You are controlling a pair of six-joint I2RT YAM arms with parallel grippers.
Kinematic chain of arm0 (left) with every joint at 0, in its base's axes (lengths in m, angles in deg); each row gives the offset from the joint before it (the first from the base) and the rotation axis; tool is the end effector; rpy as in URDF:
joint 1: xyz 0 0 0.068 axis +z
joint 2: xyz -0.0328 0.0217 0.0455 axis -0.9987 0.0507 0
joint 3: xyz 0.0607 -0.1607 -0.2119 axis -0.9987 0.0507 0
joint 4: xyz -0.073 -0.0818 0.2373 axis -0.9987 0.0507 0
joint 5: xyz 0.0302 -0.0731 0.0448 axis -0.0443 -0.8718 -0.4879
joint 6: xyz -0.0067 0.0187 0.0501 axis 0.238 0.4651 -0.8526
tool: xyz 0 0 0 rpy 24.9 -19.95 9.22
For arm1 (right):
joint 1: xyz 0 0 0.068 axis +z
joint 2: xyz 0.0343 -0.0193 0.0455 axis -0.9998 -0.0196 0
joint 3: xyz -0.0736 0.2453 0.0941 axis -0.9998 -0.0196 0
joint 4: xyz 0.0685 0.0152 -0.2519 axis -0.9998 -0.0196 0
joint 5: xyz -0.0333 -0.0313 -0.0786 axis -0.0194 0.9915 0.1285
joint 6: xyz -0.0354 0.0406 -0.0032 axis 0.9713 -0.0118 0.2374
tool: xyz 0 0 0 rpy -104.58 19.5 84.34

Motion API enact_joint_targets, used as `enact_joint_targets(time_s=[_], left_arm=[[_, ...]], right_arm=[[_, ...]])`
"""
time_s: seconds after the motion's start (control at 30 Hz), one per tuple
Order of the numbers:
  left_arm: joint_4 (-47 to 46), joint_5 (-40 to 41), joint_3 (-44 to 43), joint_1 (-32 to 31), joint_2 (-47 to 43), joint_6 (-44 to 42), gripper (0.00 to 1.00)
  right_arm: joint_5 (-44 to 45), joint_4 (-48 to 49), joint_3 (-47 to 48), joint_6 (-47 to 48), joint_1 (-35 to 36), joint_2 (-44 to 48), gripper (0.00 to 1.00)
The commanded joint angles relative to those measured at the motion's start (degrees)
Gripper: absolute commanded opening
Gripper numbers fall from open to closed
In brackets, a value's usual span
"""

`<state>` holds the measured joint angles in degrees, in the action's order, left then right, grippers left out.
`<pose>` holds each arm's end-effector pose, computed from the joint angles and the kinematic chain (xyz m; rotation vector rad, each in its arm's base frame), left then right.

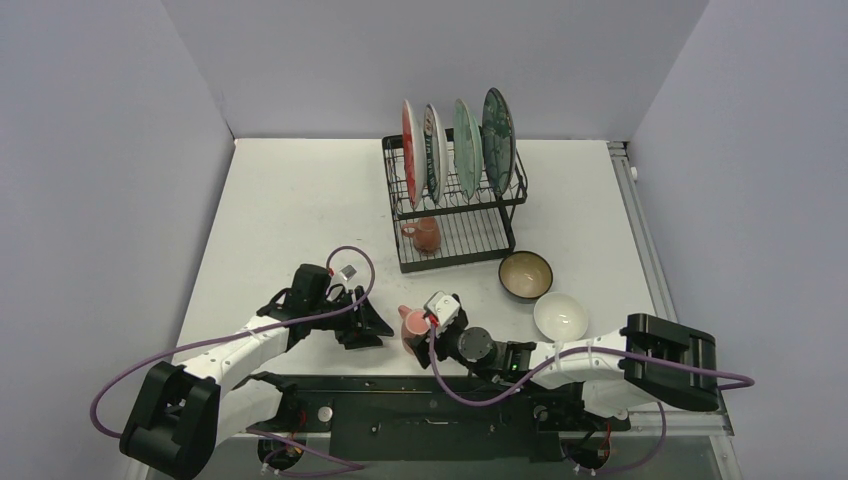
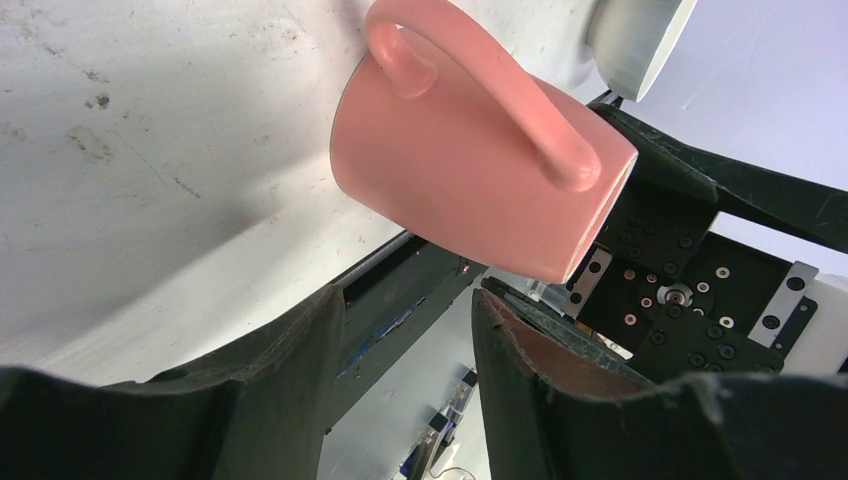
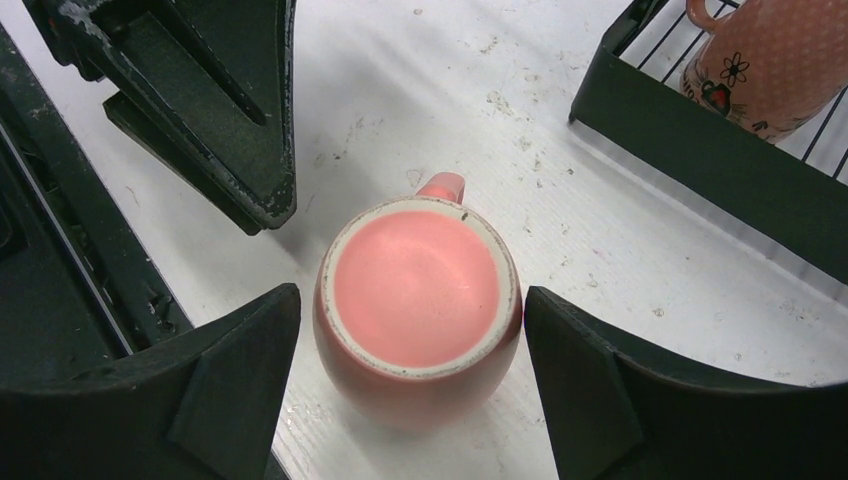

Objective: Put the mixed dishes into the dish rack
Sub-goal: Pick up the cup at the center of the board.

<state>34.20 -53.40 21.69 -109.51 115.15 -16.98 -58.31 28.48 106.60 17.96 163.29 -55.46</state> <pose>0.1594 -0.0911 0.1521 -0.3820 2.7097 -1.3781 0.0771 0.2358 0.1683 -0.8396 1.7367 0.7138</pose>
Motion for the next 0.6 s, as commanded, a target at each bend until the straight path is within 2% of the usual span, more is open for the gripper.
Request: enact_joint_targets(time_s=[0.0, 0.37, 0.57], left_arm=[[-0.1, -0.8, -2.4, 0.2, -0.7, -1.4, 0.47], [0.0, -0.8, -2.4, 0.2, -0.7, -1.4, 0.47], [-0.2, -0.9, -2.4, 0.2, -0.3, -1.5, 0.47]], right_arm=[[1.1, 2.4, 1.2, -1.6, 0.6, -1.3, 0.77], [1.5, 6.0, 0.9, -3.6, 0.3, -5.1, 0.79], [1.3, 7.0, 0.9, -3.9, 0.0, -5.6, 0.72]])
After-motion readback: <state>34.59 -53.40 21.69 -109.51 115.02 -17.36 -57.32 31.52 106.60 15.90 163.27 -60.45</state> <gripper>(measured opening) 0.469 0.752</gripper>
